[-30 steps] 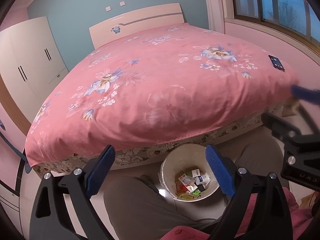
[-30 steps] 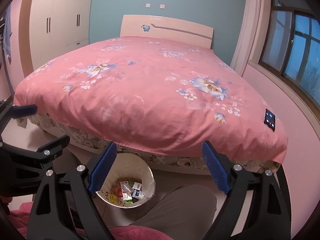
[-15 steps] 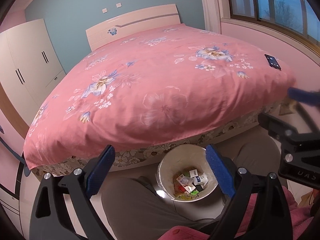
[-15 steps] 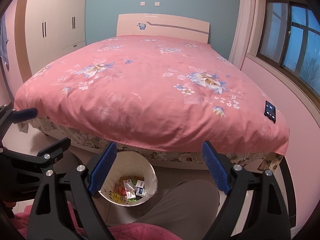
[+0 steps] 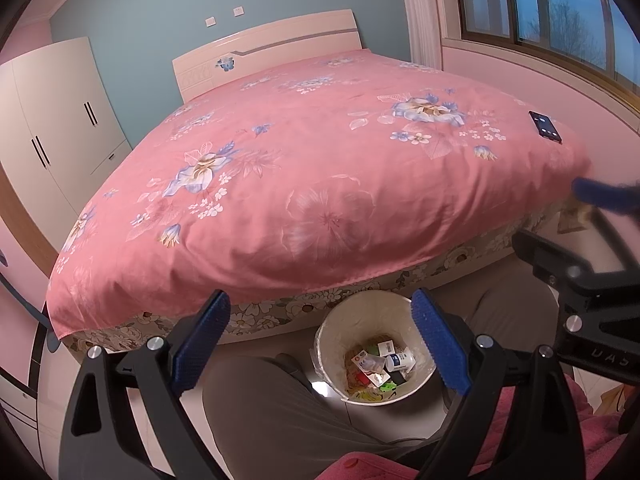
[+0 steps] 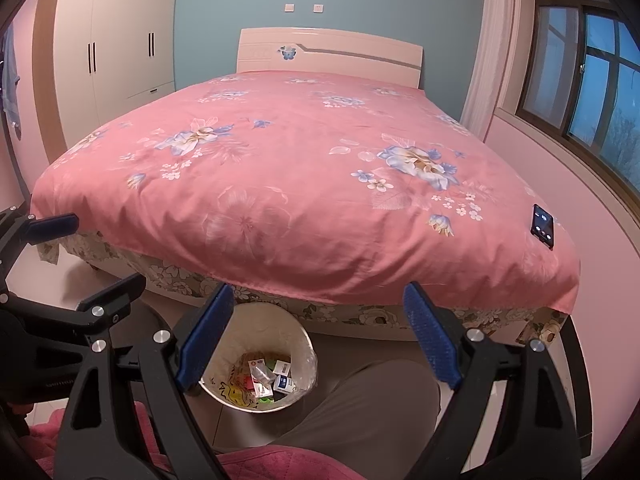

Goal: Collect trash

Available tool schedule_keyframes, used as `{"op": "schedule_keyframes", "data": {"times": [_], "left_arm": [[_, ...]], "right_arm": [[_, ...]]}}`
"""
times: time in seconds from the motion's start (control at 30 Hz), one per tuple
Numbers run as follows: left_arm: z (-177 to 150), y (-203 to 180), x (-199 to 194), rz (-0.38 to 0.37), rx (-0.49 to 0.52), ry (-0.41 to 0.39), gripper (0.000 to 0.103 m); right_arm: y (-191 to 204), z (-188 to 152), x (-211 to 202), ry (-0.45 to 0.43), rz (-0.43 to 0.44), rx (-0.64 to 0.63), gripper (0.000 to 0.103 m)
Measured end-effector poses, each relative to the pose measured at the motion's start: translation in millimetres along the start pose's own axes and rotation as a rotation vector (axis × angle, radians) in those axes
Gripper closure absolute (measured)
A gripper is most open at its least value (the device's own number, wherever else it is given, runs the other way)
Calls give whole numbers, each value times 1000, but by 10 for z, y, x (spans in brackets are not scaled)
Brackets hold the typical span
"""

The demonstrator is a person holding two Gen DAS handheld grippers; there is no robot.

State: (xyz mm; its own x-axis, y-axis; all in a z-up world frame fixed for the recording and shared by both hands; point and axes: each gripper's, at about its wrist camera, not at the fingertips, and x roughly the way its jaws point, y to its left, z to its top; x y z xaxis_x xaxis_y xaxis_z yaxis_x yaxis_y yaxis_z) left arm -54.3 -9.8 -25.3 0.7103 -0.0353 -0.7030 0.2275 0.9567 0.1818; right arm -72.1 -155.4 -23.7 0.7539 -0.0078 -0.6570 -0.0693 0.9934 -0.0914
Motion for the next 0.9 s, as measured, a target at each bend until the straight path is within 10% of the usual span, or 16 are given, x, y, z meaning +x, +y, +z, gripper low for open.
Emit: {"op": "schedule_keyframes", "data": {"times": [0.9], "left_arm": [[38, 12, -15, 4, -9, -1, 10]], "right_arm": [[-48, 6, -26, -9, 6, -3, 18]]}}
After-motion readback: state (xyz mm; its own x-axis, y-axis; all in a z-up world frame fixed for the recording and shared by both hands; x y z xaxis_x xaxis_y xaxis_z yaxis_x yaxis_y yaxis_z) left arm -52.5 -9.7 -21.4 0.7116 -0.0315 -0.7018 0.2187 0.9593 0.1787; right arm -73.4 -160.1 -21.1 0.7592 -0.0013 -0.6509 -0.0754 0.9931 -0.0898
